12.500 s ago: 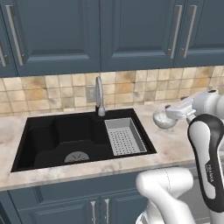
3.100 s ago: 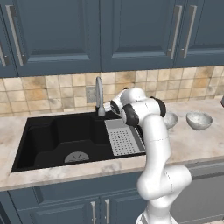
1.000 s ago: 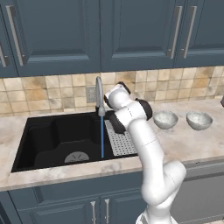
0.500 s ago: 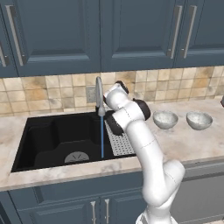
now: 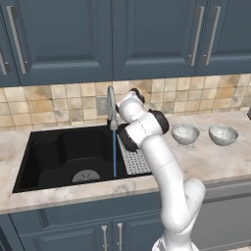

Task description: Rinse each bowl for a few seconds and place them down in the sink or on the counter.

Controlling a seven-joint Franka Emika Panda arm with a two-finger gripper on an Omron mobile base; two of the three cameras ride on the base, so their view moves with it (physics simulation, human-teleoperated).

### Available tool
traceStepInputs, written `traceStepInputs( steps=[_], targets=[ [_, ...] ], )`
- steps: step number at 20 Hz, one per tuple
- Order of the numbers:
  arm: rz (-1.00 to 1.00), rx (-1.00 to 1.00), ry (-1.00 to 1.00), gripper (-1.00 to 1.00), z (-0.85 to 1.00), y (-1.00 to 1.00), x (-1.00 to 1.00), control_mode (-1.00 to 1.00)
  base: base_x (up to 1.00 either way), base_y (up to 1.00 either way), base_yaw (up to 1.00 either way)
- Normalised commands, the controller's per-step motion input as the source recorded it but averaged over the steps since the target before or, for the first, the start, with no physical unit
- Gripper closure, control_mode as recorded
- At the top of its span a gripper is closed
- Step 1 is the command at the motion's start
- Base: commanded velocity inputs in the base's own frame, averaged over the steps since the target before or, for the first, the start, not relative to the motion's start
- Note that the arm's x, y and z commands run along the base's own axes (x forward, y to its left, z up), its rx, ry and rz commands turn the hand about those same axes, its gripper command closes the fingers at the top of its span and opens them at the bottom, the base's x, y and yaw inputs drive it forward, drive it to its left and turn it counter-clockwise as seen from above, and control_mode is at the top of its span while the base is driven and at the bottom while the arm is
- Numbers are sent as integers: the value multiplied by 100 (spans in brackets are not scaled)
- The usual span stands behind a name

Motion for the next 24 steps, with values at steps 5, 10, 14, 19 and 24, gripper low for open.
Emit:
traceStepInputs(
  steps=[5,10,14,19,24],
  targets=[
    [0,2,-5,-100,44,-29,-9,-100,0,0,0],
    [0,2,-4,-100,41,-33,-9,-100,0,0,0],
    [0,2,-2,-100,27,-31,-29,-100,0,0,0],
    [0,2,0,-100,20,-31,-49,-100,0,0,0],
    [-2,1,0,-100,9,-23,-57,-100,0,0,0]
  ],
)
